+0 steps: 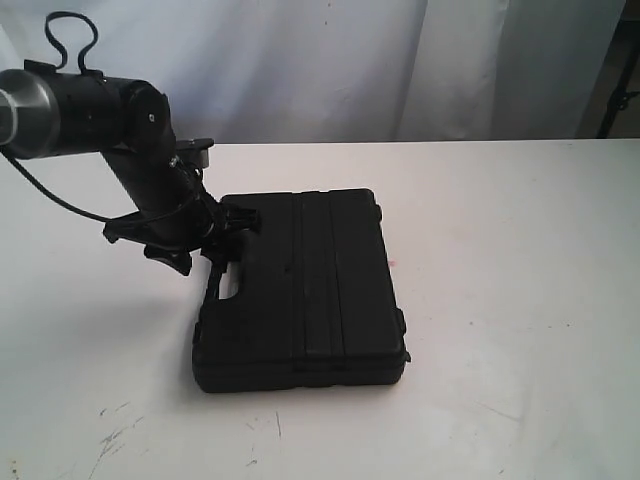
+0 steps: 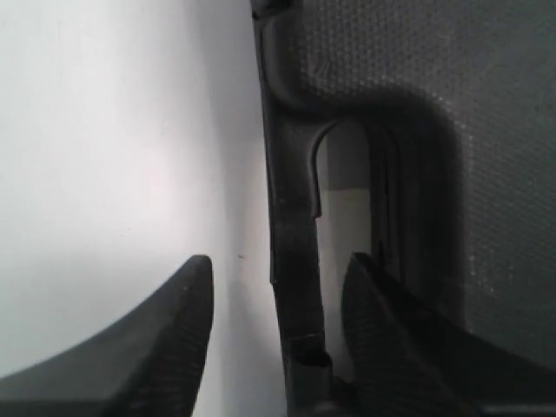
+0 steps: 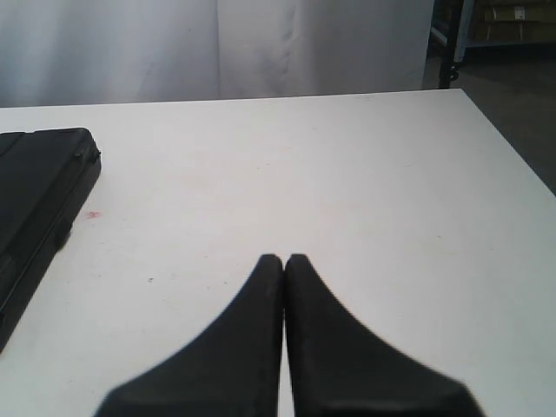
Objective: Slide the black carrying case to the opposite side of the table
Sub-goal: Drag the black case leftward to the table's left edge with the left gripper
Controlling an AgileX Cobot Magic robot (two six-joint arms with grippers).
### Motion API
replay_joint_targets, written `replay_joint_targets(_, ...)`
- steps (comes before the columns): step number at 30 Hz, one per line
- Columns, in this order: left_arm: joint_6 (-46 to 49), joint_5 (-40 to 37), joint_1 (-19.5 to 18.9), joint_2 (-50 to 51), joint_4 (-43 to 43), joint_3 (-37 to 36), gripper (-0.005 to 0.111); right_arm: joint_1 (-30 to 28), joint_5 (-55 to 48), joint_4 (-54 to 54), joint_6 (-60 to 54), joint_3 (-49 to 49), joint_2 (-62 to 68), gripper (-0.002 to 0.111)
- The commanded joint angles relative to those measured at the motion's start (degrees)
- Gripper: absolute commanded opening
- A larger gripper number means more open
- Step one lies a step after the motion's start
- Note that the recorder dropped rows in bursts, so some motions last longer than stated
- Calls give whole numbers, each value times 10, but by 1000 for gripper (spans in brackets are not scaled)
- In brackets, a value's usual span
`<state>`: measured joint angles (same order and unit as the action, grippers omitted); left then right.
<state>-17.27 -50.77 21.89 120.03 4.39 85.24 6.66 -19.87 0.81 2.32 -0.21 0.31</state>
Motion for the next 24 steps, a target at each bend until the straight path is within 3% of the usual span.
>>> replay_joint_targets(1, -3, 8, 3, 20, 6, 4, 45, -4, 1, 2, 1, 2, -3, 0)
replay_joint_targets(19, -3, 24, 3, 36, 9, 4, 44, -4, 1, 2, 2, 2, -3, 0)
replay_joint_targets(22, -3, 24, 3, 36, 9, 4, 28, -4, 1, 2, 2, 2, -3, 0)
replay_joint_targets(24, 0, 24, 3, 36, 8, 4, 10, -4, 1, 2, 2, 2, -3, 0)
